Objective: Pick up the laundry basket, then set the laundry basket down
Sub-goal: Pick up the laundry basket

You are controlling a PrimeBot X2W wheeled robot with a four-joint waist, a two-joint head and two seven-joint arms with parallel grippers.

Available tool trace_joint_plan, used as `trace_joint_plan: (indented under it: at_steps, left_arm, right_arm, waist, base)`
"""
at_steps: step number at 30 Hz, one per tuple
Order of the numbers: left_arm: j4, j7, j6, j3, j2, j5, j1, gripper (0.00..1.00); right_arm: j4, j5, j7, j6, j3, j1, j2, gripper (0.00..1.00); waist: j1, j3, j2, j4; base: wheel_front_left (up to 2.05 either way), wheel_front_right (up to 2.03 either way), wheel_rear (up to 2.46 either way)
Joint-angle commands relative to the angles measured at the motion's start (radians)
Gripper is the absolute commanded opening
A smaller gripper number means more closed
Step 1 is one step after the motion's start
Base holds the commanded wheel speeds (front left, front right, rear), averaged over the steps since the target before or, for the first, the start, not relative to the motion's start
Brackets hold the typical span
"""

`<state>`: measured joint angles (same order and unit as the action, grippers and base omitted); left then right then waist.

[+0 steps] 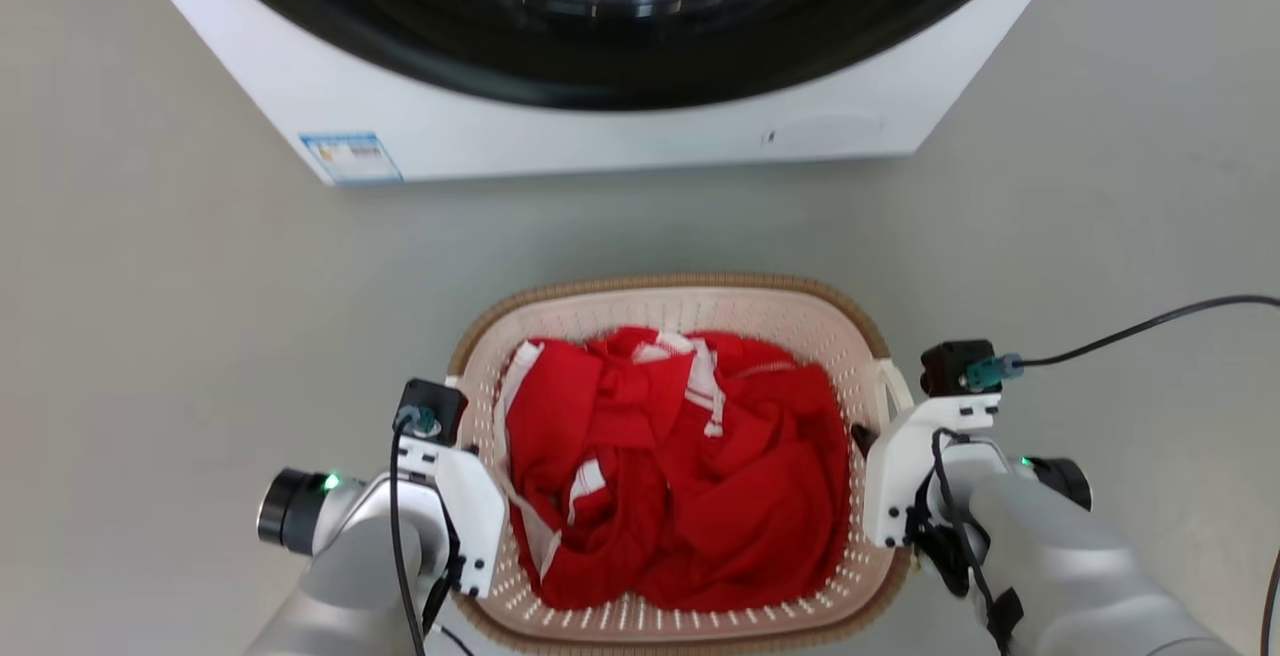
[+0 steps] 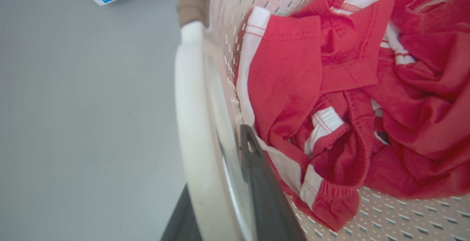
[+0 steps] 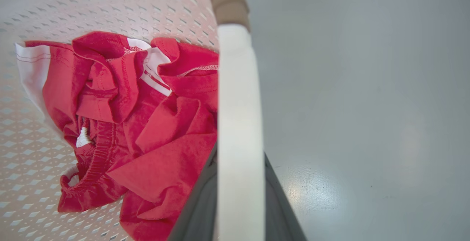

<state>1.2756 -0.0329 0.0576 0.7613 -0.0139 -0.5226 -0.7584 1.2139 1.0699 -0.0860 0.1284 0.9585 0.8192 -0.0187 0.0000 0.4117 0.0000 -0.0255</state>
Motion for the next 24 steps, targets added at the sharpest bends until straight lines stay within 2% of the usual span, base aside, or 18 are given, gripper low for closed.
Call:
trace_joint_plan:
  at_steps: [1,13,24]
  left_arm:
    - [0.014,0.005,-0.009,-0.005,0.069,0.000,0.023,0.00]
    - [0.015,0.123,0.017,0.008,0.067,-0.033,0.094,0.00]
    - [0.015,0.193,0.024,0.026,0.066,-0.046,0.128,0.00]
  right_arm:
    - [0.015,0.011,-0.007,0.002,0.017,-0.033,-0.032,0.00]
    - [0.045,0.081,-0.086,0.002,0.063,-0.072,-0.032,0.00]
    - [0.059,0.134,-0.141,0.002,0.095,-0.098,-0.032,0.00]
  waist:
    - [0.0000,-0.062,0.0000,-0.008]
    - [0.0000,-0.214,0.0000,-0.006]
    - [0.0000,-0.303,0.0000,-0.012]
  base:
    - [0.00,0.00,0.00]
    - [0.00,0.00,0.00]
    - [0.00,0.00,0.00]
